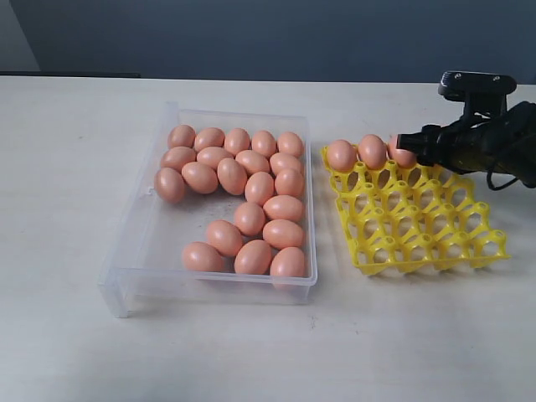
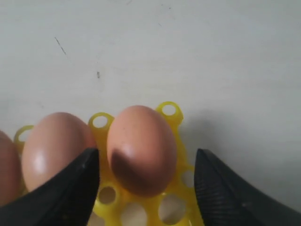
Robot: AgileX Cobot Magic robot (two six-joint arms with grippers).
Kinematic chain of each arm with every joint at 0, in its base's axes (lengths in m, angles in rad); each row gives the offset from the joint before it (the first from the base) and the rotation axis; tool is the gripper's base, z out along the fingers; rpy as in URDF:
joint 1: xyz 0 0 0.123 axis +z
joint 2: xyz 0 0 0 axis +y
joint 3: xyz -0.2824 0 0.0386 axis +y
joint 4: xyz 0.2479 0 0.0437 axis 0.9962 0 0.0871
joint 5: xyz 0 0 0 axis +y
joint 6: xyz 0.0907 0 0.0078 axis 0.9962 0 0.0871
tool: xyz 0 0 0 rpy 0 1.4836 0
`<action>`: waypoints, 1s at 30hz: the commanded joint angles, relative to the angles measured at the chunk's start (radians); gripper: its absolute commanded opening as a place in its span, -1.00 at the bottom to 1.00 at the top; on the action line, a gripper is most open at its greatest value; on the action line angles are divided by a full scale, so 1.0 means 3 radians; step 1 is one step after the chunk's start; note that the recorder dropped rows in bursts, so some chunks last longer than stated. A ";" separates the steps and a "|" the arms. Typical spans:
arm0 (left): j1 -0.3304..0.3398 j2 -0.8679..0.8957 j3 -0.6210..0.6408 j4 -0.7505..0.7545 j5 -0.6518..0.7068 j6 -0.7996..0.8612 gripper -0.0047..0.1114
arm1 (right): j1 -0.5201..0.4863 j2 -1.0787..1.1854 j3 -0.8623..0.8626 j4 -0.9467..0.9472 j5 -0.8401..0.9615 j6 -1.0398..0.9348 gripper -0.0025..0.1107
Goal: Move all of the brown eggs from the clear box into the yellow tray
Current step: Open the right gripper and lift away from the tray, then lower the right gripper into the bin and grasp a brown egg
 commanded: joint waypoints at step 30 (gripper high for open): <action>-0.0002 -0.0001 -0.0003 -0.0001 -0.0043 -0.0010 -0.91 | 0.1515 0.0404 -0.1651 -0.0376 0.3237 -0.0181 0.07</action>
